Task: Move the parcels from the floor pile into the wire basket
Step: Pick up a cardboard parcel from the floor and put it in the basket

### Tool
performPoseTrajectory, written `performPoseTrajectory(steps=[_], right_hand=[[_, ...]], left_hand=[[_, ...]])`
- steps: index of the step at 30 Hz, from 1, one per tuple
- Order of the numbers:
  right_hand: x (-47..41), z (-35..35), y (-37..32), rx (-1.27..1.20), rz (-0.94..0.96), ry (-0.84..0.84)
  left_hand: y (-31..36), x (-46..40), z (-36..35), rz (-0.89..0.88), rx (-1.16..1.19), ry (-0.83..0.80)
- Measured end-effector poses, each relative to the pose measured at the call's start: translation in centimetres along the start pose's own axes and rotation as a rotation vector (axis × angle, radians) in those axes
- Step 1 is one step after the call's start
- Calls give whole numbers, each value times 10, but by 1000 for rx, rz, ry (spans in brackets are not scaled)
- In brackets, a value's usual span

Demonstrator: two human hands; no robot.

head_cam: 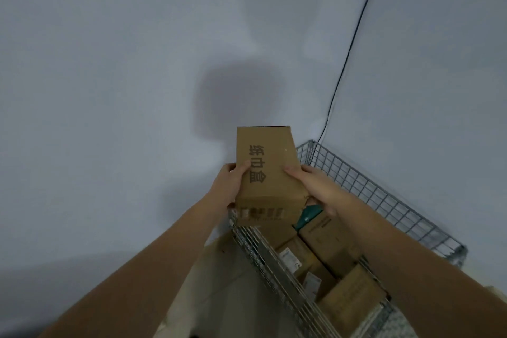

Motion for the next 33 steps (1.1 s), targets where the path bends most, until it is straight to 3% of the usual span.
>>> performPoseTrajectory(steps=[8, 13, 18, 23, 28, 31, 33], right_hand=[[-67, 53, 40, 5, -132, 288], [-58, 82, 92, -9, -242, 461], [-26, 100, 184, -131, -430, 649], [-17, 102, 284, -142, -606, 698], [-20, 89, 393, -144, -748, 739], [-23, 81, 455, -88, -846, 672], [-26, 74, 489, -96, -891, 614]], left_hand=[[58, -127, -66, -1, -277, -296], [42, -184, -134, 32, -505, -514], [-12, -219, -210, -65, -808, -549], [-76, -265, -272, -121, -1056, -553], [-174, -338, -307, 74, -1100, -517], [-236, -382, -315, 222, -1135, -525], [-268, -405, -318, 226, -1173, -527]])
Point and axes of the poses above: each hand's wrist, its own x-axis away from the middle knuckle, its own z-axis out of the back of the hand, y = z × x, the point moved 3 cm from there along -x, towards the middle knuckle, and after that the axes turned 14 degrees about z, right-handed, at the moved point
